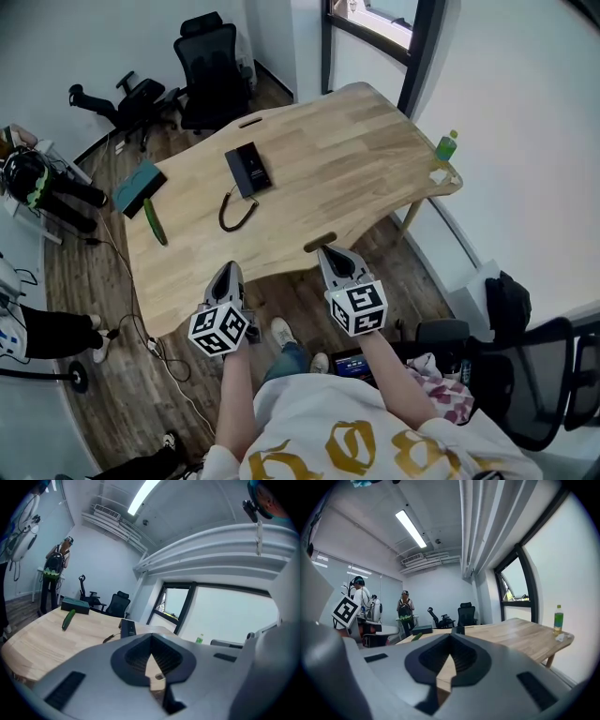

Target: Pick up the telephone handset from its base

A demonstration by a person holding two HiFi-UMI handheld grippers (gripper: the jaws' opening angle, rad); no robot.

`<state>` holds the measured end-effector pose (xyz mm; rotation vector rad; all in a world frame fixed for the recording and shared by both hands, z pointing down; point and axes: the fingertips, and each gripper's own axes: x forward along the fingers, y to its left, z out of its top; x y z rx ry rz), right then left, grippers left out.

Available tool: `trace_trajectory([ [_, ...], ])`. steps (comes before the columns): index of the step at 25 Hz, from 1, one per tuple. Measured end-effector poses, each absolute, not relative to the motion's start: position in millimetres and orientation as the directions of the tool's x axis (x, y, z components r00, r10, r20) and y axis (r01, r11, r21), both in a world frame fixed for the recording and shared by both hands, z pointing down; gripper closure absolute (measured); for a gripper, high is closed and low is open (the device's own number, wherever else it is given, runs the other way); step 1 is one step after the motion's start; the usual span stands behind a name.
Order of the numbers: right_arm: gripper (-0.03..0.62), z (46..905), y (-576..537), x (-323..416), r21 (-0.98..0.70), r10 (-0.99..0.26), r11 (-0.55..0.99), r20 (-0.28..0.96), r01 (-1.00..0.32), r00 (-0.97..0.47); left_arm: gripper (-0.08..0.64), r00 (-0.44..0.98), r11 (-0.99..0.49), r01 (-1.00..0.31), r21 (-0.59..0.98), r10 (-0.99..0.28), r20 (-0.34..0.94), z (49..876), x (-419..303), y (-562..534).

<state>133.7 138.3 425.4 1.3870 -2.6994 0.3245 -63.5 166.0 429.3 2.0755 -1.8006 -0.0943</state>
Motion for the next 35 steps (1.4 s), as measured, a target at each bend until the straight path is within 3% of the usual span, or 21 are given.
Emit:
trace_trajectory([
  [12,0.588,437.8,67.1,118.7,-0.126,-0.805,0.541,0.210,-0.831,-0.556,0.554,0.228,-0.148,-0.923,0.356,-0.954,0.193,439.5,-72.0,79.4],
  [25,0.588,459.6,-82.5,37.4,-0.115,-0.797,0.517,0.298,-0.849,-0.525,0.554,0.270,-0.146,-0.884,0.444,-0.935,0.230,465.4,-152.4,-74.7],
  [35,0.588,480.3,-123.0,9.5,-0.121,-0.784,0.500,0.358,-0.858,-0.507,0.554,0.287,-0.144,-0.887,0.439,-0.917,0.278,486.4,-176.7,-126.9],
])
